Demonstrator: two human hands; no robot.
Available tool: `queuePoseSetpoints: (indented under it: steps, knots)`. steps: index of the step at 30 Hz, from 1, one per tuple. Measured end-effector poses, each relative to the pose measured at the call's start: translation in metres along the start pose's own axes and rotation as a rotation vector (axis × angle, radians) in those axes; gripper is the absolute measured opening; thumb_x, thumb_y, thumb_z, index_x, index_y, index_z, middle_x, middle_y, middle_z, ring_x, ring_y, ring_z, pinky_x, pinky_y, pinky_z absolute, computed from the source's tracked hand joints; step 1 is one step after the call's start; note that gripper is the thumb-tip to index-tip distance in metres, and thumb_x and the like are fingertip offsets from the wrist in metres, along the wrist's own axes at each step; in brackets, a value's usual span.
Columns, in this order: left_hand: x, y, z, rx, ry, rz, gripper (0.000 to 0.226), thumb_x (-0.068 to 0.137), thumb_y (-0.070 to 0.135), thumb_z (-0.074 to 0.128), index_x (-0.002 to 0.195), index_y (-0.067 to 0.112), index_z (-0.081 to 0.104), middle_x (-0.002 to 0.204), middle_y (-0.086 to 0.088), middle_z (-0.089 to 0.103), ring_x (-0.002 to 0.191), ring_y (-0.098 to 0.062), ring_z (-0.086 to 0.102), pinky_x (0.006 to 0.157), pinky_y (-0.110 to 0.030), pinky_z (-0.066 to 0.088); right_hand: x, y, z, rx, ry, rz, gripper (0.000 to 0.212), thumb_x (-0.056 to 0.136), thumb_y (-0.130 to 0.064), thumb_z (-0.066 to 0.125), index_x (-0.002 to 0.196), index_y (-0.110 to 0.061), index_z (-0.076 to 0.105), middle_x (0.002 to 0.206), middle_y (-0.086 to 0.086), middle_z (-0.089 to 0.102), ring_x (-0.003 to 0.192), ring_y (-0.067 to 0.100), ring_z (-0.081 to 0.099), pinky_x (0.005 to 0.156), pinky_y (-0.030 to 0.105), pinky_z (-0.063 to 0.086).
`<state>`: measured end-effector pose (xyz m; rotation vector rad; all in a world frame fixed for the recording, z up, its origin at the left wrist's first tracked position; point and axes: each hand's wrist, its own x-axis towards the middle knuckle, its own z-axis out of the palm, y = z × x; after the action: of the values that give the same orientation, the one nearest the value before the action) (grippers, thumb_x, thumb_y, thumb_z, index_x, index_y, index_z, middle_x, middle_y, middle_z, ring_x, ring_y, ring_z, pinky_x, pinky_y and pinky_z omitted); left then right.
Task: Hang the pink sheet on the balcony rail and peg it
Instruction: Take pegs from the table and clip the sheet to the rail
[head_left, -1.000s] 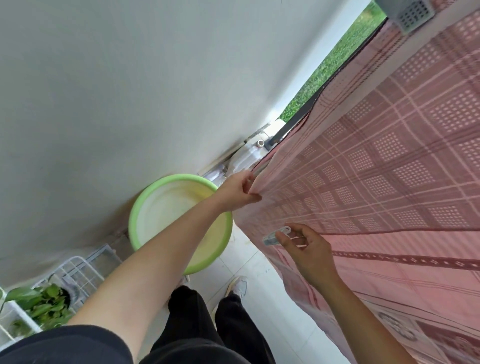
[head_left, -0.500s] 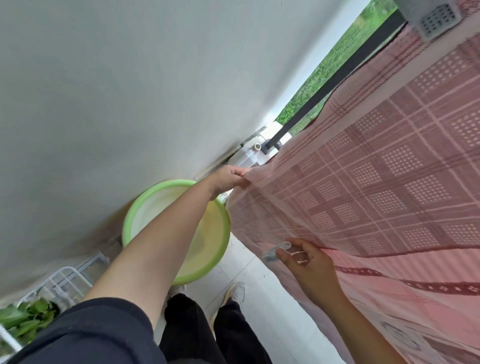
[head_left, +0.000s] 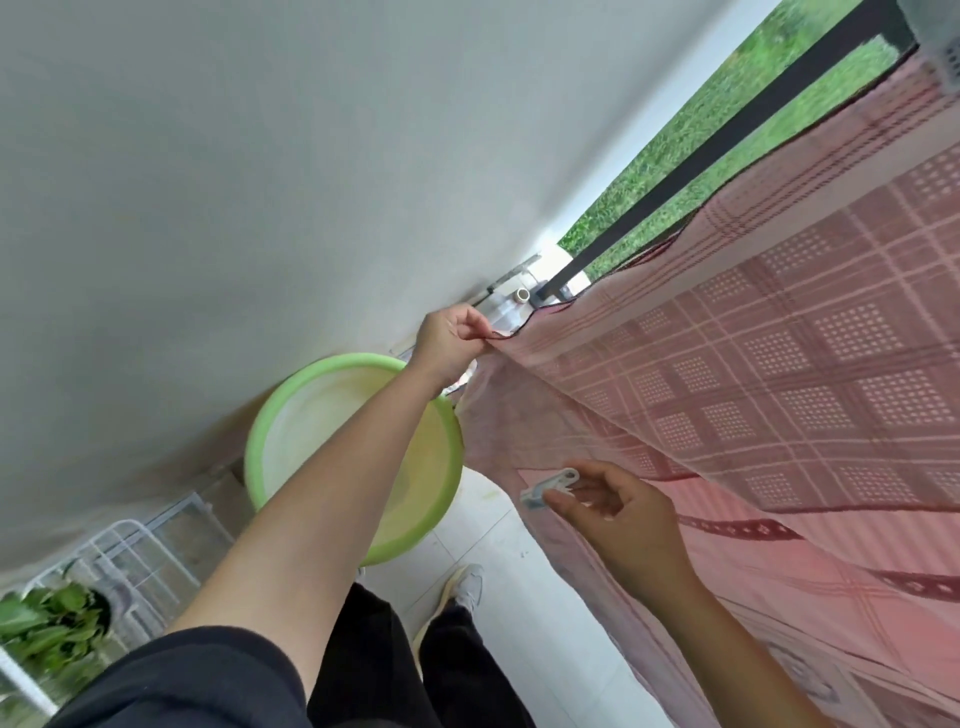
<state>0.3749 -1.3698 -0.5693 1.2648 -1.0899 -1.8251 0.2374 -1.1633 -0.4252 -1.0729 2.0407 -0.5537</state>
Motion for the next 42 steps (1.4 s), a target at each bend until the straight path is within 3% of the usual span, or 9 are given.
queuePoseSetpoints:
  steps: [5,9,12,17,21,24,29,35,42]
  knots:
    - [-0.01,-0.018,0.001,0.031,-0.005,-0.037,0.025,0.077,0.001,0.078,0.095,0.013,0.066,0.077,0.001,0.071,0.074,-0.009,0.063,0.08,-0.028,0.049,0.002,-0.044,-0.001,0.02,-0.025,-0.071,0.034,0.063,-0.04,0.086,0.093,-0.029,0.075,0.081,-0.016,0.075,0.074,0.002,0.07,0.074,0.025,0.059]
    - [-0.013,-0.017,0.005,0.152,-0.088,0.004,0.023,0.082,0.007,0.075,0.103,0.014,0.073,0.1,-0.006,0.074,0.077,0.005,0.065,0.084,-0.023,0.053,0.017,-0.121,-0.01,-0.087,-0.091,-0.295,0.032,0.059,-0.047,0.083,0.086,-0.032,0.076,0.072,-0.019,0.073,0.062,-0.006,0.064,0.058,0.008,0.046]
    - [-0.015,-0.016,0.001,0.334,-0.082,0.07,0.006,0.082,0.02,0.073,0.085,0.024,0.071,0.083,0.0,0.071,0.075,-0.009,0.059,0.077,-0.033,0.052,0.043,-0.183,-0.017,-0.075,-0.085,-0.444,0.026,0.066,-0.034,0.088,0.087,-0.022,0.078,0.07,-0.013,0.073,0.061,-0.006,0.065,0.057,0.008,0.049]
    - [-0.01,-0.014,0.001,0.577,-0.267,0.1,0.011,0.084,0.02,0.073,0.093,0.018,0.079,0.062,0.015,0.065,0.051,0.012,0.047,0.052,-0.008,0.031,0.102,-0.248,-0.011,-0.297,-0.033,-0.6,0.026,0.07,-0.042,0.086,0.083,-0.02,0.08,0.072,-0.005,0.075,0.067,0.014,0.072,0.07,0.033,0.06]
    - [0.007,-0.02,0.002,0.651,-0.28,0.103,0.01,0.083,0.029,0.072,0.078,0.022,0.076,0.054,0.015,0.054,0.054,0.001,0.045,0.053,-0.021,0.036,0.159,-0.238,0.014,-0.566,-0.113,-0.561,0.025,0.069,-0.037,0.088,0.081,-0.017,0.08,0.069,-0.002,0.072,0.052,0.001,0.06,0.058,0.019,0.055]
    - [0.017,-0.028,0.001,0.655,-0.275,0.131,0.021,0.083,0.036,0.068,0.077,0.017,0.076,0.057,0.006,0.057,0.059,-0.008,0.05,0.06,-0.029,0.046,0.188,-0.209,0.035,-0.791,-0.225,-0.502,0.022,0.069,-0.034,0.088,0.08,-0.018,0.081,0.067,-0.008,0.07,0.057,-0.002,0.062,0.068,0.023,0.058]
    - [0.028,-0.044,-0.007,0.589,-0.256,0.14,0.021,0.086,0.026,0.07,0.067,0.024,0.06,0.043,0.021,0.048,0.045,0.001,0.043,0.049,-0.017,0.027,0.211,-0.175,0.062,-0.979,-0.374,-0.507,0.024,0.071,-0.034,0.087,0.081,-0.014,0.079,0.071,-0.004,0.07,0.074,0.016,0.07,0.069,0.025,0.055]
    - [0.034,-0.069,-0.016,0.414,-0.217,0.063,0.016,0.082,0.004,0.07,0.091,0.017,0.072,0.081,0.011,0.069,0.072,0.008,0.061,0.066,-0.005,0.04,0.227,-0.166,0.077,-1.014,-0.403,-0.452,0.022,0.07,-0.036,0.087,0.078,-0.017,0.079,0.072,0.005,0.074,0.058,0.02,0.069,0.064,0.036,0.061]
    - [0.036,-0.08,-0.021,0.256,-0.155,0.037,0.008,0.083,0.008,0.075,0.085,0.013,0.07,0.046,0.023,0.058,0.051,0.012,0.053,0.064,-0.011,0.044,0.232,-0.145,0.096,-1.128,-0.465,-0.446,0.024,0.07,-0.034,0.088,0.083,-0.015,0.08,0.079,0.004,0.075,0.071,0.017,0.067,0.069,0.029,0.057]
